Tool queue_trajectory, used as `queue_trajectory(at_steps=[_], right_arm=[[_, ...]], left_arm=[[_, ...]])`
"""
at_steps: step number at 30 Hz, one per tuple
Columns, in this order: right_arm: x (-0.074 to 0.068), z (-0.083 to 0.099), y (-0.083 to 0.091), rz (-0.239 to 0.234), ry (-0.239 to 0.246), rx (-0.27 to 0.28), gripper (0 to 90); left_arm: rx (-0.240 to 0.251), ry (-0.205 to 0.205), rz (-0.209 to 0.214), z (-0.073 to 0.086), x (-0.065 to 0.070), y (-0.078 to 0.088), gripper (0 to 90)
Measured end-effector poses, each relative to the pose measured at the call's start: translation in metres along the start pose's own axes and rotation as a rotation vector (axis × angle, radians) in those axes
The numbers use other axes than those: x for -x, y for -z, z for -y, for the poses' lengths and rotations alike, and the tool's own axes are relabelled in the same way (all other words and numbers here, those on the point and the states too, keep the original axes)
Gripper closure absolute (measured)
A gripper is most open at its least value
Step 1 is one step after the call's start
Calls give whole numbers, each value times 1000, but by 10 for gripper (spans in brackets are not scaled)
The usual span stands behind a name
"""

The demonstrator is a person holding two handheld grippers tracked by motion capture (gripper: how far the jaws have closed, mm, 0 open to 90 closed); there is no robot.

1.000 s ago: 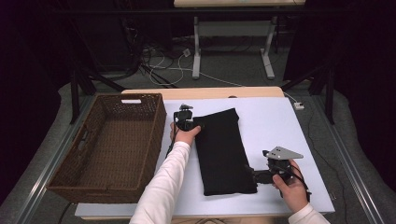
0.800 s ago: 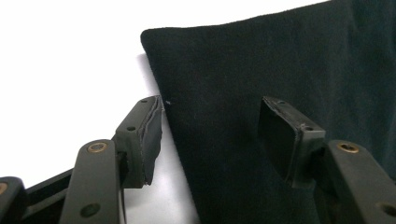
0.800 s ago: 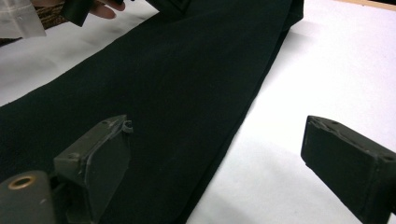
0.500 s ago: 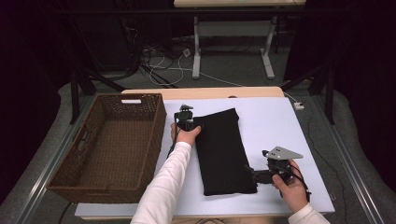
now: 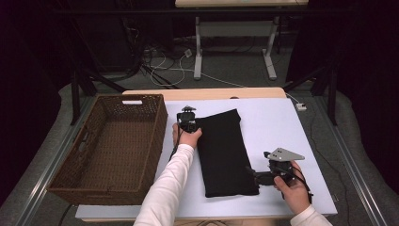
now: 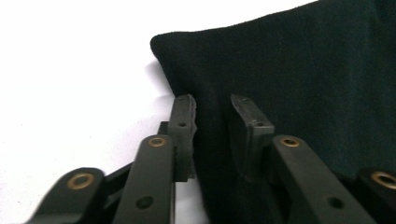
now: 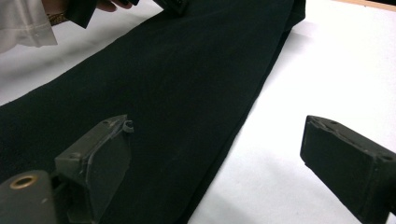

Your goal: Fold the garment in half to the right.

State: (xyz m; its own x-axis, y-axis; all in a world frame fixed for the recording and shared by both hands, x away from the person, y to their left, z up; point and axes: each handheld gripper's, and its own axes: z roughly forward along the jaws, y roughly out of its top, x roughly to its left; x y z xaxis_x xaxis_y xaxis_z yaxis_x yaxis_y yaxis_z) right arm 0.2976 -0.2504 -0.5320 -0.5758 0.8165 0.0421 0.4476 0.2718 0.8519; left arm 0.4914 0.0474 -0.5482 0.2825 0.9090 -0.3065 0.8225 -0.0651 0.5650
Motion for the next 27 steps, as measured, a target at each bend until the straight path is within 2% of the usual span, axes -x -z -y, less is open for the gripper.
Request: queue_trajectory(at_steps=[1, 10, 23, 27], right_arm=[[0, 0, 0, -1, 1, 1, 85], [0, 0, 0, -5, 2, 0, 86], [-1, -2, 0, -4, 25, -3, 100], [-4, -4, 1, -13, 47, -9, 99]], left_arm=[[1, 18, 2, 0, 0, 0, 749], [16, 20, 7, -1, 2, 2, 830], [32, 10, 15, -2, 3, 7, 838], [37, 4, 16, -2, 3, 8, 839]])
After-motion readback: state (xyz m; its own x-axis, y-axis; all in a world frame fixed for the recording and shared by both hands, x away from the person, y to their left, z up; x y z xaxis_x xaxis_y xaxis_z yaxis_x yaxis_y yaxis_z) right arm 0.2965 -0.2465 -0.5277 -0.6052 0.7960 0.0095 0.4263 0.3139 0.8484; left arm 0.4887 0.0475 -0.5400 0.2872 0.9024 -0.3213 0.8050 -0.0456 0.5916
